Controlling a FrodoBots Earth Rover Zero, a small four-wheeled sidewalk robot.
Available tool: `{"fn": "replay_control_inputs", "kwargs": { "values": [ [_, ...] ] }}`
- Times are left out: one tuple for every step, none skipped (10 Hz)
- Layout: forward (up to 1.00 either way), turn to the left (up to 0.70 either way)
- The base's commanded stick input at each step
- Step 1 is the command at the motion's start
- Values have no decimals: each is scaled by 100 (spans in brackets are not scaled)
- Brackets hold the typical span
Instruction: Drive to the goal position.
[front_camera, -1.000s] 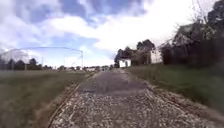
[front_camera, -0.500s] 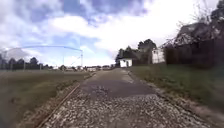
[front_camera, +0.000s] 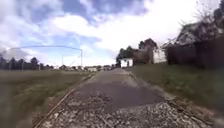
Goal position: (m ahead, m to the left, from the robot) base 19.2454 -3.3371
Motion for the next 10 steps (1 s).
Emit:
{"fn": "replay_control_inputs", "kwargs": {
  "values": [
    [79, 0],
    [79, 0],
    [79, 0],
    [79, 0],
    [79, 0],
    [79, 0],
    [79, 0],
    [79, 0],
    [79, 0],
    [79, 0]
  ]
}}
